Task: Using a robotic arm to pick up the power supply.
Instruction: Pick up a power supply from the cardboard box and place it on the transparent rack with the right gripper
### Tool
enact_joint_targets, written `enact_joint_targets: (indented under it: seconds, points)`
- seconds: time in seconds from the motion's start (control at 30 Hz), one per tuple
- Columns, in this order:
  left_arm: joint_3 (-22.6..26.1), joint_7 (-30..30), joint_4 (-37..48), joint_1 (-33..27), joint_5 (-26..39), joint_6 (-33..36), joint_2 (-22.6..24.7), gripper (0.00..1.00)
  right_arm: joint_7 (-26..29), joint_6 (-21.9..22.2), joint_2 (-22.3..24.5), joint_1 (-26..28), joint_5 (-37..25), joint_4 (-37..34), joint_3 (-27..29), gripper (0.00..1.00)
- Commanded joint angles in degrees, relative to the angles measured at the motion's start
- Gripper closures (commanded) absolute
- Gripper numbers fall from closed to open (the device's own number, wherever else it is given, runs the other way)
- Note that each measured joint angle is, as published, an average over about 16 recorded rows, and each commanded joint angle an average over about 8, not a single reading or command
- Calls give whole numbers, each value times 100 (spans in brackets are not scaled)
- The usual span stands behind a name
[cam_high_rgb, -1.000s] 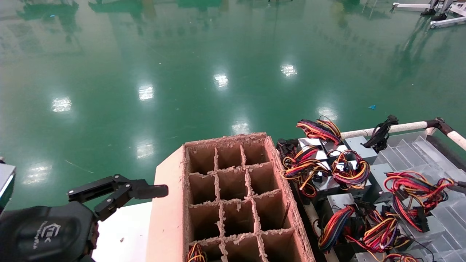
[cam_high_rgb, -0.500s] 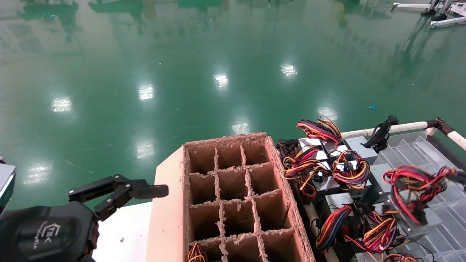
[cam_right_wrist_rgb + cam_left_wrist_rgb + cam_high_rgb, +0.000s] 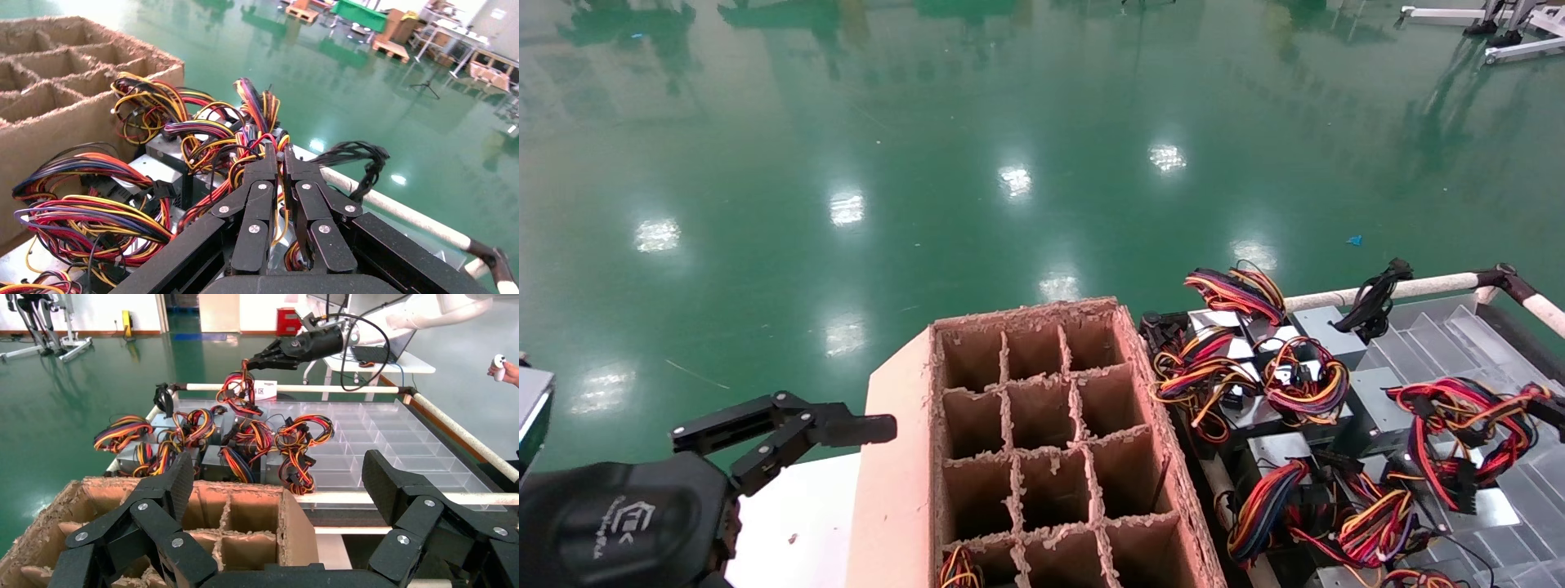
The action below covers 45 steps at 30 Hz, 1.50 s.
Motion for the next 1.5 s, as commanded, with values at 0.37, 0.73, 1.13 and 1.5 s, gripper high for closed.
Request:
enact_joint_targets:
  seconds: [0.37,0.73,1.13,1.5]
  points:
    - [3,2,0,-1,-2,-1,-1,0,-31,-12,317,-1232,803,135,392,100]
    - [6,3,0,-1,-4,-2,-2,0,-109,33,480,-1977,1174,286,568,100]
    - [9,4,0,-2,-6,-4,-4,0,-233,474,104,-1180,658,527,397,100]
    - [11,6,0,-3,-8,-5,-5,0,-256,863,-304,-223,18,330,136,85]
